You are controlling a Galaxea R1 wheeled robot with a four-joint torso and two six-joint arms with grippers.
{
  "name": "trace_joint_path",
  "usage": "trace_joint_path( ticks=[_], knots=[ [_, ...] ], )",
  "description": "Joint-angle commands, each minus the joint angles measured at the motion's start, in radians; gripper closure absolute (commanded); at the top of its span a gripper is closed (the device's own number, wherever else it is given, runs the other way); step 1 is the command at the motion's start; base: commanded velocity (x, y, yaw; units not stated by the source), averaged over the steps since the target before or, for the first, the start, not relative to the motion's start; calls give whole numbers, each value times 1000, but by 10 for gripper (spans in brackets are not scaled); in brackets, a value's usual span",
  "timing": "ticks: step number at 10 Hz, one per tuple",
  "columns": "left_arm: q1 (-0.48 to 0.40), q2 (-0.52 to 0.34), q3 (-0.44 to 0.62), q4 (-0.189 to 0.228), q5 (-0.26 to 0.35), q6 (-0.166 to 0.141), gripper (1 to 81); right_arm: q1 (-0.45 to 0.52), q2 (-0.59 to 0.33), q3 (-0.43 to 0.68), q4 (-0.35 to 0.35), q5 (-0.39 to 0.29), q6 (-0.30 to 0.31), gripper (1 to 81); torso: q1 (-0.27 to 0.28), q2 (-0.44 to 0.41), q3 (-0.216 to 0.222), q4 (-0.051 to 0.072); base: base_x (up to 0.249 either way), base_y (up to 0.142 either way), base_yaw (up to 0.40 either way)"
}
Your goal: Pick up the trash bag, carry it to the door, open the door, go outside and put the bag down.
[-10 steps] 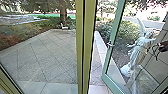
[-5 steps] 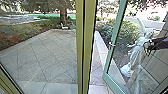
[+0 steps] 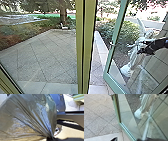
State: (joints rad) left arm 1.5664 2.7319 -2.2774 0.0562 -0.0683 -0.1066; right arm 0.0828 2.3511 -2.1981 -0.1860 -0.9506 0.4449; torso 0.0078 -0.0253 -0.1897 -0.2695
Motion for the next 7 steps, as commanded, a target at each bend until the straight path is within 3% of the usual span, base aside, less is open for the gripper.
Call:
trace_joint_path(
  ticks=[1,4,5,7],
  knots=[
    [-16,-10,19,5,59,4,811,42,29,50,167,-63,-2,10,0,0,0,0,0,0,0],
    [-16,-13,19,5,54,7,811,-158,-14,207,206,-62,9,10,0,0,0,0,0,0,0],
    [-18,-13,19,5,54,7,811,-257,-45,311,209,-57,17,10,0,0,0,0,0,0,0],
    [-24,-7,19,5,53,7,811,-480,-110,510,223,37,49,10,0,0,0,0,0,0,0]
  ],
)
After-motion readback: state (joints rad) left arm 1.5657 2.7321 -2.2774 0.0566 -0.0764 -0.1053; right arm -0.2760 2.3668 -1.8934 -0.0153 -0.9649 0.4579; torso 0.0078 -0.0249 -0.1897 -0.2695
